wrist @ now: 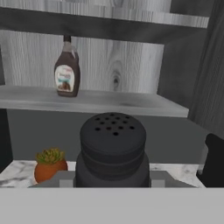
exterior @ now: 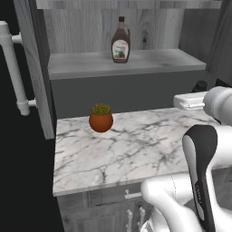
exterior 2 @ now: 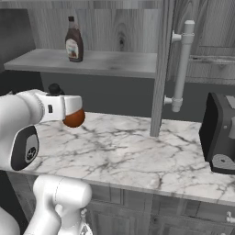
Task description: Move the syrup bottle and shaker from the cabinet to the dining counter.
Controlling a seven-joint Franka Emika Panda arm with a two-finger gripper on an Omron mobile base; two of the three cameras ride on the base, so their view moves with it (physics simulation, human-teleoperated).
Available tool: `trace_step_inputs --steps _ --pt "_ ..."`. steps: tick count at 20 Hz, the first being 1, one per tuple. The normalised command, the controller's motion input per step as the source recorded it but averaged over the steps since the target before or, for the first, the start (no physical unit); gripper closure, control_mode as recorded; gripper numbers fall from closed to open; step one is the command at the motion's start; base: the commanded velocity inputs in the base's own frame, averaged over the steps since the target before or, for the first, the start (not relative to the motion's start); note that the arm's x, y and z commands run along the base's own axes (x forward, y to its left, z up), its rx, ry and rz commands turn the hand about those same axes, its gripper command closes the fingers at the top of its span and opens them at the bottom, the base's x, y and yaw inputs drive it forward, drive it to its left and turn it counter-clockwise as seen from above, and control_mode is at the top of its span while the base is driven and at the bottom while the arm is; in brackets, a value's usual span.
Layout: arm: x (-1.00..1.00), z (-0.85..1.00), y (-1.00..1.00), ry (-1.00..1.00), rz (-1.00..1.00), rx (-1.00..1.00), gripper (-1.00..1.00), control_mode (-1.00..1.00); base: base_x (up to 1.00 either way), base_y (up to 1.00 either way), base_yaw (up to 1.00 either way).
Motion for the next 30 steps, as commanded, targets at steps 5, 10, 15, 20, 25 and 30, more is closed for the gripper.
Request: trace_step_inputs --steps 5,10,15,20,25,30 --pt "-0.02 -0.03 0.00 0.00 0.00 0.00 1.00 1.00 -0.04 0.00 0.00" --pt "0.00 0.00 0.00 0.00 0.00 0.00 1.00 1.00 -0.51 0.07 0.01" --pt "0.00 0.00 0.00 0.00 0.00 0.00 1.00 1.00 -0.57 0.33 0.26" --pt "0.00 0.00 0.00 0.00 0.00 0.00 1.00 1.00 -0.27 0.51 0.66" --pt "0.00 0.00 0.00 0.00 0.00 0.00 1.00 1.00 -0.25 0.15 0.84" --pt "0.00 0.00 0.00 0.00 0.00 0.00 1.00 1.00 -0.69 0.00 0.95"
